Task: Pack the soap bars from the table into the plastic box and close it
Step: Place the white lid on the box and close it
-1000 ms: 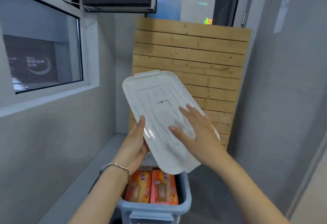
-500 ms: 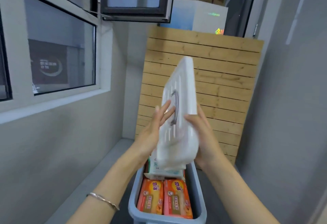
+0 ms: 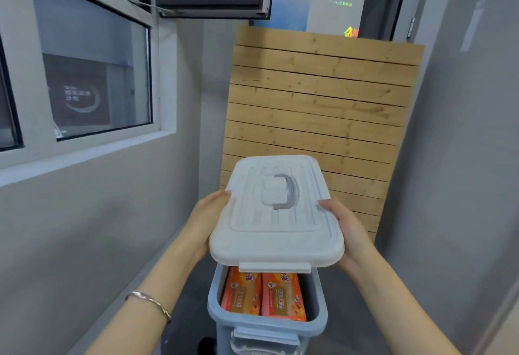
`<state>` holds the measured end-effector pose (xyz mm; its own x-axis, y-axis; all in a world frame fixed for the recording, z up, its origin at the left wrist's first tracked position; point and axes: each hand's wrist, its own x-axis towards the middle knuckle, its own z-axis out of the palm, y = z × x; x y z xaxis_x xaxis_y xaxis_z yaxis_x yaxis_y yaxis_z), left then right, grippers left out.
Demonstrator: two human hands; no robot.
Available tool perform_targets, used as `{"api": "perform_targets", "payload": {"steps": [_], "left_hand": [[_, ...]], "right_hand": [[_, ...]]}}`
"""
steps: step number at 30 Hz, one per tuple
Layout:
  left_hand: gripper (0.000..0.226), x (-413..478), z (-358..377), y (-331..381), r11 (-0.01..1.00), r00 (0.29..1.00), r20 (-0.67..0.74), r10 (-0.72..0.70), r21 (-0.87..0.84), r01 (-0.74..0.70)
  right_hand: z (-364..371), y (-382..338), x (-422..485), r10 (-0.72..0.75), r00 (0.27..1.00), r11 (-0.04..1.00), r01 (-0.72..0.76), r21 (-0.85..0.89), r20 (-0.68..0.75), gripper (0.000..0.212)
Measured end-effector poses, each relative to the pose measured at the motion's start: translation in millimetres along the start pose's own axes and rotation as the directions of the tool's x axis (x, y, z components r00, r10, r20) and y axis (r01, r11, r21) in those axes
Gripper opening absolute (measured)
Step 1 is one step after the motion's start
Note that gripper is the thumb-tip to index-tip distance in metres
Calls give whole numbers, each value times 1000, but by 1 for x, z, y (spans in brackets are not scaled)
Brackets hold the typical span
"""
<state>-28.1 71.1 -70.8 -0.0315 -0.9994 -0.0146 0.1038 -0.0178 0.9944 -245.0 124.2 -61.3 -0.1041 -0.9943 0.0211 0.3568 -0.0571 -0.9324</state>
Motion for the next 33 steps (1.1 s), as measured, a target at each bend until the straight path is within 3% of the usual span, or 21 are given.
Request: {"api": "perform_targets", "payload": {"steps": [3,8,14,24,27,33], "left_hand": [[25,4,1,-22,996,996,-6,-90,5,90],[28,5,-3,-63,980,981,-10,-192,56,192],[31,4,-4,-85,973,974,-28,-223,45,224],[37,4,-7,-102,961,961,-3,-276,20,276],[26,4,-6,-101,942,942,17,-335,-4,335],[37,5,-7,-104,909,911,10,-413,-51,413]], "right_hand": [[-11,17,2,16,997,973,-32,-229,-69,34],[-24,54,-1,102,989,926,-135,-353,-109,31],[-36,88,-4,160,973,939,-202,-279,-166,46],[-45,103,-15,176,976,971,-194,-143,-130,33],[-47,102,-11,193,972,968,-212,-136,-137,33],[-48,101,-8,217,964,957,-241,-163,-152,34]]}}
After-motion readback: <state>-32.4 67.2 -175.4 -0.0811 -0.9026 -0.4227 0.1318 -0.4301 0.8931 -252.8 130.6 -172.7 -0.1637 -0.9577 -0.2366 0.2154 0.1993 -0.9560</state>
